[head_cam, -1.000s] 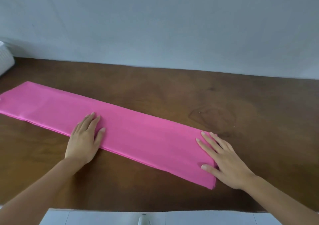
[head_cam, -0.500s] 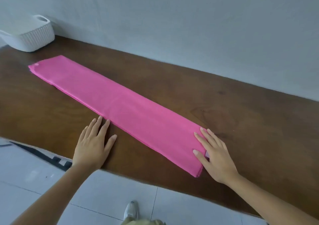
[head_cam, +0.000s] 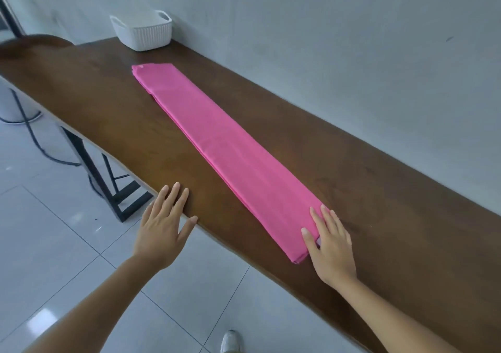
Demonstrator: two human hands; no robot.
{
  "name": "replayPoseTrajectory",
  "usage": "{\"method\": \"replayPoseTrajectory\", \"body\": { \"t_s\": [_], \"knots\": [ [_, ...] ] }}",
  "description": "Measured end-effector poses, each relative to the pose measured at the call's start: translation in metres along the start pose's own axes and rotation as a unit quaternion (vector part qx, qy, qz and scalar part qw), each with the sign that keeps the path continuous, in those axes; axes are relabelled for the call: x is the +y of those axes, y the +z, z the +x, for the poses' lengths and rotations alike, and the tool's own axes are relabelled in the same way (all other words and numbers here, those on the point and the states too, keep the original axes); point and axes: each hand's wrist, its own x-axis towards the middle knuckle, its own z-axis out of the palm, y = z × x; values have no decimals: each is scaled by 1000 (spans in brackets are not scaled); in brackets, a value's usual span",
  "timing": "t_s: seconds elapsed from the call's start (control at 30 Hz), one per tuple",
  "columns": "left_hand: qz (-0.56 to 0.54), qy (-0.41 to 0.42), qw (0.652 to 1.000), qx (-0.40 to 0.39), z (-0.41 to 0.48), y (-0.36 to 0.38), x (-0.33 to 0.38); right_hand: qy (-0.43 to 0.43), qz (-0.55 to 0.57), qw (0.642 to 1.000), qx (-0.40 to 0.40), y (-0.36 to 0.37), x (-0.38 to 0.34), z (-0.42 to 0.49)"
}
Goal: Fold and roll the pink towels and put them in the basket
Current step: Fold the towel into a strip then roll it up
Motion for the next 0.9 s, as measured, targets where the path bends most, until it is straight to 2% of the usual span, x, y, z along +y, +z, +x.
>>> {"method": "replayPoseTrajectory", "body": {
  "t_s": [0.4,0.57,0.63,0.77,0.9],
  "knots": [
    [-32,-167,985,-21,-23,1,70,-48,48,997,35,6,8,0],
    [-38,-211,976,24,-41,11,119,-55,153,986,41,5,14,0],
    [-16,-201,979,43,-48,18,138,-71,192,978,26,2,18,0],
    [13,-117,988,100,-58,30,185,-129,285,950,-11,-10,43,5],
    [-13,-18,994,108,-61,36,233,-181,265,947,-11,-18,84,9]
  ]
}}
